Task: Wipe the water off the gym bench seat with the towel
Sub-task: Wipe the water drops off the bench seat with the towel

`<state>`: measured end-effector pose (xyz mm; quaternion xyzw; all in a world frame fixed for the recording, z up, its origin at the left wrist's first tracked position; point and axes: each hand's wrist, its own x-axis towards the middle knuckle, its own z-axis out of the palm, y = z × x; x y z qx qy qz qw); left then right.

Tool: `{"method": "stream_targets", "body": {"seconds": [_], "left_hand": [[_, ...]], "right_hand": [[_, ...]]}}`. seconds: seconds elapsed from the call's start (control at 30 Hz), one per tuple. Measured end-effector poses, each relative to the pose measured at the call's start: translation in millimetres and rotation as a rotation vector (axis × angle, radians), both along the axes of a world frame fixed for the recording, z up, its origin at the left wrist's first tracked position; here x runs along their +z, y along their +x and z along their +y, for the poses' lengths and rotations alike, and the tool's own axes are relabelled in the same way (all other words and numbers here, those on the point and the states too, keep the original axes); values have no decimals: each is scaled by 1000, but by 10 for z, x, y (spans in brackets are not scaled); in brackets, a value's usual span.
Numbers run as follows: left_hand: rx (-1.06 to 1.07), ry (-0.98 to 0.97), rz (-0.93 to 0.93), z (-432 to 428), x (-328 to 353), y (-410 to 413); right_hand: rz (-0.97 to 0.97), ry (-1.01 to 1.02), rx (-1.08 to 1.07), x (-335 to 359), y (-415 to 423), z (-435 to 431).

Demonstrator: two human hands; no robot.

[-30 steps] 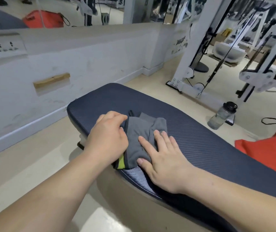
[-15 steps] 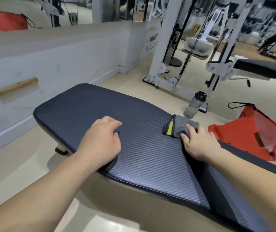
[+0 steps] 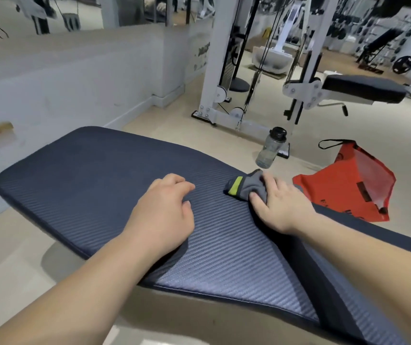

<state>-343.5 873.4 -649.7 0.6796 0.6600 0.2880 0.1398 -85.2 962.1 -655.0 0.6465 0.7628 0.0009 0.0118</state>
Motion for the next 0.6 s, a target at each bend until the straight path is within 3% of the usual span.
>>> {"method": "stream_targets", "body": {"seconds": [0.2, 0.37, 0.6], "left_hand": [[68, -29, 19, 224, -64, -159], [176, -23, 4, 216, -73, -478], [361, 30, -18, 79, -120, -1055]], "right_hand": [[8, -86, -159, -19, -159, 533], [124, -127, -133, -31, -723, 865], [127, -142, 0, -58, -1929, 1300]]}}
